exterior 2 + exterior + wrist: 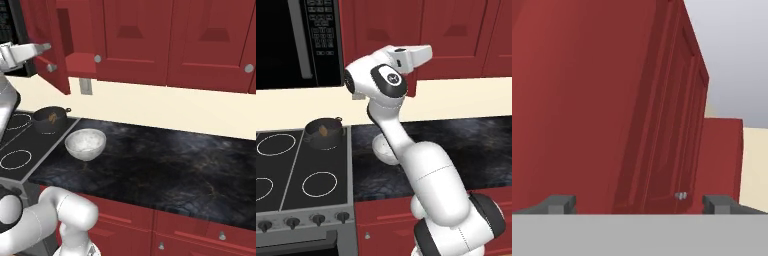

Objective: Open the cabinet and move the ladle to the pot. Then close the cabinet.

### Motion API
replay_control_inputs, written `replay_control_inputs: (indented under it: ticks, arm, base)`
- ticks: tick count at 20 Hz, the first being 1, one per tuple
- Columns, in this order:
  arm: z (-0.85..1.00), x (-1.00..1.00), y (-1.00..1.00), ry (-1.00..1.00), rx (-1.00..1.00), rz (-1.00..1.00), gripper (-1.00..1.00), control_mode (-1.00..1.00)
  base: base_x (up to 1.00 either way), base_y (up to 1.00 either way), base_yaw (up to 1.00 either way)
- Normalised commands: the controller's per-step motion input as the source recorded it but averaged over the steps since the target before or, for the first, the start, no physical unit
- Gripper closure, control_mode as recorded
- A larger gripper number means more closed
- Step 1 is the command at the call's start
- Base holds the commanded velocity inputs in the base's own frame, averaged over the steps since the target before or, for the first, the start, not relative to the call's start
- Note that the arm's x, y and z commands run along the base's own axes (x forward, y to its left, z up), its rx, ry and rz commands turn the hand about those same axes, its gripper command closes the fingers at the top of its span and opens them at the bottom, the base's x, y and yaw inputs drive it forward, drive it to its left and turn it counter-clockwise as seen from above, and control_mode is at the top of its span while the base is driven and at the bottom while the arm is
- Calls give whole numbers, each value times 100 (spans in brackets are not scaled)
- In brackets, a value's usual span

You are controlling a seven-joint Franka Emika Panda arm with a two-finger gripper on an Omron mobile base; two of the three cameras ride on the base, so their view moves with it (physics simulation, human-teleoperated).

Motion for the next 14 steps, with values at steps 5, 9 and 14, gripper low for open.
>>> replay_control_inputs:
  ticks: [5,9,14]
  arm:
    - [15,38,-100,-2,11,0,-100,-100]
    - [16,49,-100,0,12,1,-100,-100]
    - [12,60,-100,-1,6,4,-100,-100]
  base:
    - [0,0,0]
    - [0,0,0]
    - [0,0,0]
